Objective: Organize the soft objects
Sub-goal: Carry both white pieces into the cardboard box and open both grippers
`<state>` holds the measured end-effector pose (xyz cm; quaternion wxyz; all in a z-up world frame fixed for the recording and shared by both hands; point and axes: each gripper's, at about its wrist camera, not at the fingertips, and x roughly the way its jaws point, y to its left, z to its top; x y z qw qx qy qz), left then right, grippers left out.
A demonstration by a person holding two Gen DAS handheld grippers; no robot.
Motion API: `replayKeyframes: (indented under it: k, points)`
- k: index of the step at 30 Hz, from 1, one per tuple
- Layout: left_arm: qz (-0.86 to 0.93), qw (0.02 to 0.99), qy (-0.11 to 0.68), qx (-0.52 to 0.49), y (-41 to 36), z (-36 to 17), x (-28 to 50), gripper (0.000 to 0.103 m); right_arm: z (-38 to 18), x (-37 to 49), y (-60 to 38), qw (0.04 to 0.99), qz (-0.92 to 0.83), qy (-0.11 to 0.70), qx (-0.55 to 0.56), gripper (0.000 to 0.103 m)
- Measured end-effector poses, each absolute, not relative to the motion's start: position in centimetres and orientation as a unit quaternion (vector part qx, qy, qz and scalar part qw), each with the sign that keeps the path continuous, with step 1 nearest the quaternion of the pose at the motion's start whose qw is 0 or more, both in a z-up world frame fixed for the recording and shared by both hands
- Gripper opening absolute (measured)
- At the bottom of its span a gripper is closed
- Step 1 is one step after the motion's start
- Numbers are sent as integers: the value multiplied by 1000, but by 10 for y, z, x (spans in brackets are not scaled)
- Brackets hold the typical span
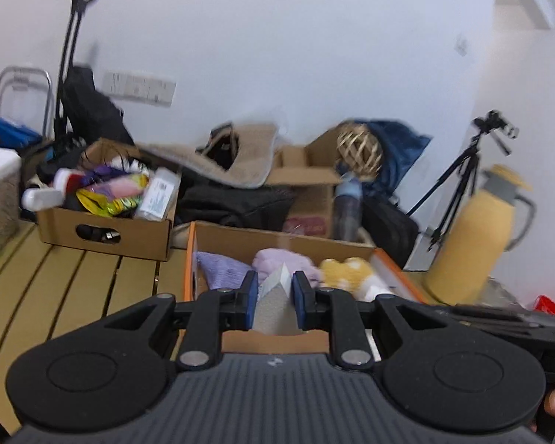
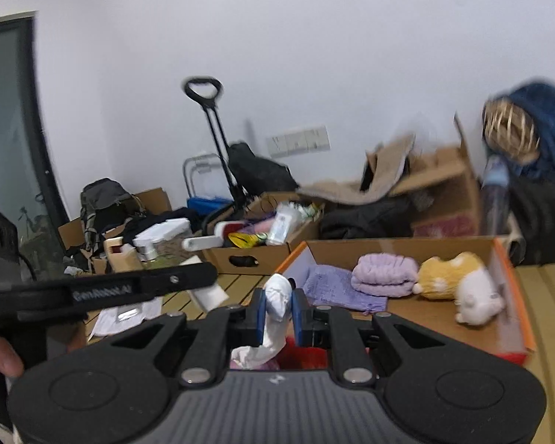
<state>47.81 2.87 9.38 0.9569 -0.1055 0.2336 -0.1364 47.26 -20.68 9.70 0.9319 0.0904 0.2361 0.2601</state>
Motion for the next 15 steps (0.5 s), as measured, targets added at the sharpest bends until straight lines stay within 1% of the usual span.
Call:
replayKeyframes:
  k: [5,8,11,13,14,15]
  points:
    - [-121,945,281,-111,34,65,557,21,60,551,-181,910,245,309,125,14]
    - [-112,942,302,-97,28,52,577,24,41,575,-159,900,251,337,119,15]
    - [-104,939,316,-82,22,42,584,29,29,588,-135,889,265,362,92,19]
    - [-102,940,316,-76,22,43,582,40,26,590,-123,886,271,371,70,27]
    - [-100,942,312,-78,24,45,579,41,26,588,-120,887,267,373,62,27]
    - [-97,942,310,-79,27,49,575,43,27,586,-120,888,264,372,59,34]
